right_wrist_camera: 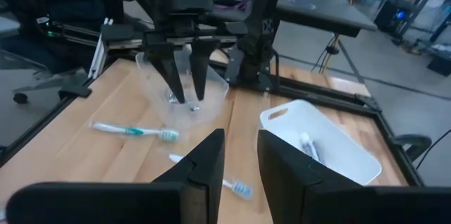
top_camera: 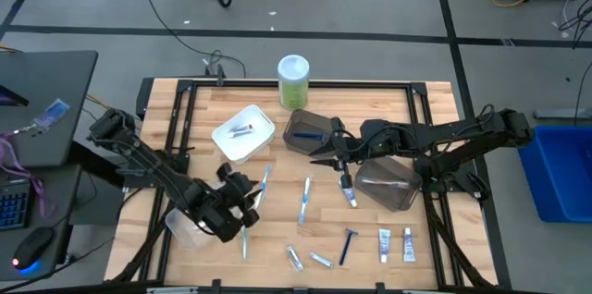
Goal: Pick & Place Travel size toiletries
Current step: Put the toothpaste into the white bin
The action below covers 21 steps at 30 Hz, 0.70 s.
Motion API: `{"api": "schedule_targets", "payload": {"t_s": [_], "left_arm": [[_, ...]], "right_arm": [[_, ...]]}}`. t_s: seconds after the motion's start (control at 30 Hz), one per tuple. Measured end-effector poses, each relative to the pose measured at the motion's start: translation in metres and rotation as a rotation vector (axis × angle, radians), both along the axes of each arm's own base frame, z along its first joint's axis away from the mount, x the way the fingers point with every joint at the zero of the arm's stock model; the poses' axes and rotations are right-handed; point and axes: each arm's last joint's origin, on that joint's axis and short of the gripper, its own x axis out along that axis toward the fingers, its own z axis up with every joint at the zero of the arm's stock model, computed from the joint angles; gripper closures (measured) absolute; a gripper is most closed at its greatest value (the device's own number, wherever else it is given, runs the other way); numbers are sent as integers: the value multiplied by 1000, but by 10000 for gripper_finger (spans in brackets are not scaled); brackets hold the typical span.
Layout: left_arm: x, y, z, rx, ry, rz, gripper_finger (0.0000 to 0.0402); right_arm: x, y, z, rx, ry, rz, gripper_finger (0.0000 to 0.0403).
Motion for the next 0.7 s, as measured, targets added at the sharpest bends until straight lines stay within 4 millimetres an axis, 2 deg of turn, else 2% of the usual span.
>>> {"api": "schedule_targets", "payload": {"t_s": [0.13,0.33,0.7], "left_arm": [[12,7,4,80,-6,-42,285],[27,18,8,111,-33,-41,285],[45,47,7,93,78,-159,285]], "right_arm": [[0,0,0,-2,-1,0,309],[0,0,-1,6,9,-2,307],[-9,-1,-21,241,260,-115,309]]}}
